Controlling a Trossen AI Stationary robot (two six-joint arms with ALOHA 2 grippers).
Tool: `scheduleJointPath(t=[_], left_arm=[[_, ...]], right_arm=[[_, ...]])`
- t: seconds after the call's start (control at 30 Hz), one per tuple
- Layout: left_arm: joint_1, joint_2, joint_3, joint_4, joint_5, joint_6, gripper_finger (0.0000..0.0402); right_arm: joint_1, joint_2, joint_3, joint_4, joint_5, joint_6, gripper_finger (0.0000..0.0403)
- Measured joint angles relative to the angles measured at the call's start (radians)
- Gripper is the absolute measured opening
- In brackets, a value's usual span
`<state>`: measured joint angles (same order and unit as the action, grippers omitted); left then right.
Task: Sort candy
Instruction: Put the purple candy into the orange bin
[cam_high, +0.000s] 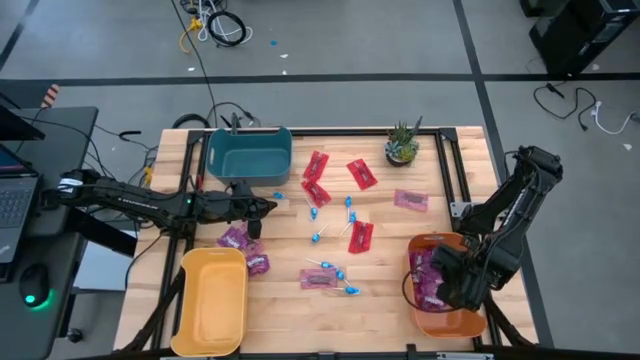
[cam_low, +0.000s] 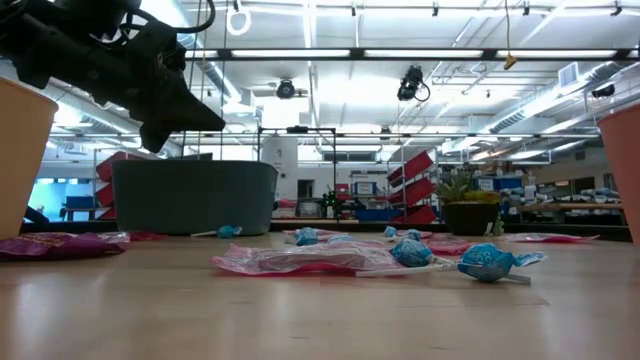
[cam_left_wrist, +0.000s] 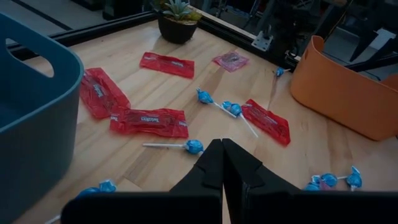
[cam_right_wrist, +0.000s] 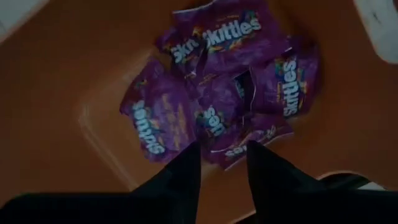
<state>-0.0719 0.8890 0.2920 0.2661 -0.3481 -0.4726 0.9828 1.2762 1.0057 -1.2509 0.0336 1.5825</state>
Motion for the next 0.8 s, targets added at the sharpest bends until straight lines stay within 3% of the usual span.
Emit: scheduleJointPath(t=[0.33,0.5,0.57,0.7,0.8], left_arm=[[0.0,0.0,0.0,-0.002,0.0,0.017,0.0001],[0.0,0.0,0.0,0.004,0.006,0.016,0.0001],[0.0,0.0,0.0,0.004,0.027,0.016,0.0001],[0.0,0.0,0.0,0.004,0.064,-0.005,0.0001],[0.0,0.0,0.0,0.005,0.113,-0.005,0.0001]], right_arm=[[-0.007,0.0,0.002,-0.025,0.288,-0.066,0.0102],[-0.04,-0.013,0.057,-0.104,0.32,-0.086,0.0082],[-0.055,-0.017,0.079,-0.108,0.381,-0.1,0.0073],[-0.099,-0.018,0.098,-0.04,0.54,-0.25,0.0057],[-0.16,-0.018,0.099,0.051,0.599,-0.399,0.0048]])
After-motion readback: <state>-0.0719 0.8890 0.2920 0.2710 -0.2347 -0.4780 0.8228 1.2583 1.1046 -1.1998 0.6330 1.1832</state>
